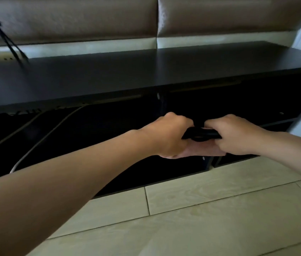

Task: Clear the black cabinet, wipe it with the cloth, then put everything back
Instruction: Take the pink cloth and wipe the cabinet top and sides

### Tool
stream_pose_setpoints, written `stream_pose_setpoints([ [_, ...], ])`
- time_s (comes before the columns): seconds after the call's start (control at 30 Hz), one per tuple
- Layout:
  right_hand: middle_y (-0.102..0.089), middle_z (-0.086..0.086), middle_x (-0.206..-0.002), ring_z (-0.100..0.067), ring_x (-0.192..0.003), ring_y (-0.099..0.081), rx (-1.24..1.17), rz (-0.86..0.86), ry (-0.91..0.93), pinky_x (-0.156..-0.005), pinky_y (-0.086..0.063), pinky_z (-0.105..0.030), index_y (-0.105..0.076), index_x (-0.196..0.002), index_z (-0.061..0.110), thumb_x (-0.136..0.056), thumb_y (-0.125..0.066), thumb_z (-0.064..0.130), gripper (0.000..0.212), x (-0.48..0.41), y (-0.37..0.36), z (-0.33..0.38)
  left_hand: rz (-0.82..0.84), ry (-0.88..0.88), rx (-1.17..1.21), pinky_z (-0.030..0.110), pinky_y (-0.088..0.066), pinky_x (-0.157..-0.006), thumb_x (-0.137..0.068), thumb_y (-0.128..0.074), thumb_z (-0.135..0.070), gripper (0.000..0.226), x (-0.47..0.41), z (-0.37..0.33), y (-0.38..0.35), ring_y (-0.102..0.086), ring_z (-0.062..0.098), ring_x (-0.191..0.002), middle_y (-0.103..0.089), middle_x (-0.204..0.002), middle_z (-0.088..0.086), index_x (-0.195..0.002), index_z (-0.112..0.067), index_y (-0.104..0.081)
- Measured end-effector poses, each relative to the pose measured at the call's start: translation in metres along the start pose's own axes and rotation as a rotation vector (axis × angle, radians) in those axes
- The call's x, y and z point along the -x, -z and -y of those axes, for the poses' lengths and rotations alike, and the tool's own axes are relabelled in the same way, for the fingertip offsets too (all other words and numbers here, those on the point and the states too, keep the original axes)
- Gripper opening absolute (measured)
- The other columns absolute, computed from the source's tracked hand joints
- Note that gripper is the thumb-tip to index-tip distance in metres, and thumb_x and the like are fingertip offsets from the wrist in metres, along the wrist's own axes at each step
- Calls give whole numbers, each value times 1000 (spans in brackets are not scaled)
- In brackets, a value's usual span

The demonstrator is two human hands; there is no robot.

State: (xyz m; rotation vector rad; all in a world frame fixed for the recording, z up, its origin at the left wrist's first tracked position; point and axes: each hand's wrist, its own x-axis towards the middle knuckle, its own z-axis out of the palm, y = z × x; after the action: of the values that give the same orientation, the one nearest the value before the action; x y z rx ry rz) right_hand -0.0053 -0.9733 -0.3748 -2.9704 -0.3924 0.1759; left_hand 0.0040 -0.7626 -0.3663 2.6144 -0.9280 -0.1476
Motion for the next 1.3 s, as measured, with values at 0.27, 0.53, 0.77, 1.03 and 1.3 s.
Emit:
stream_pose_setpoints([
  [0.27, -64, -1, -82, -24, -74, -66, -143, 24, 91, -64, -57, -41, -56, -80, 21, -79, -52, 41, 21, -21, -9, 129, -65, 15, -95, 42, -57, -73, -90, -61, -17, 28, 81, 102, 39, -64, 18, -84, -66, -94, -2, -117, -23, -64],
  [0.53, -61, -6, -119, -31, -114, -58, 344, -335, 228, -91, -44, -39, -53, -121, 17, -87, -57, 6, 36, -90, -26, 187, -241, 155, -220, 44, -51, -98, -93, -63, -26, 46, 107, 177, 39, -59, 34, -118, -59, -134, 9, -137, -22, -53],
  [0.77, -36, -9, -154, -31, -141, -37, 49, 204, -17, -113, -38, -43, -42, -146, 13, -93, -48, 20, 54, -84, -69, 169, 210, 217, -285, 56, -15, -122, -84, -33, -60, 68, 99, 166, 1, -26, 25, -150, -33, -161, -2, -146, -33, -38],
  [1.03, 2, -7, -169, -32, -155, 4, -1, 46, -77, -125, -1, -45, -8, -161, 28, -101, -32, 49, 68, -117, -100, 192, -78, 287, -432, 35, -44, -97, -98, -44, -43, 49, 93, 153, 3, -54, 27, -126, -51, -143, 3, -144, -26, -47],
  [1.3, 10, 1, -169, -37, -154, 13, 33, 87, -165, -120, 9, -58, 6, -153, 56, -90, -12, 76, 69, -164, -112, 199, -8, 615, -401, 44, -46, -102, -98, -42, -42, 46, 133, 238, 40, -49, 36, -128, -45, -142, 12, -139, -21, -47],
])
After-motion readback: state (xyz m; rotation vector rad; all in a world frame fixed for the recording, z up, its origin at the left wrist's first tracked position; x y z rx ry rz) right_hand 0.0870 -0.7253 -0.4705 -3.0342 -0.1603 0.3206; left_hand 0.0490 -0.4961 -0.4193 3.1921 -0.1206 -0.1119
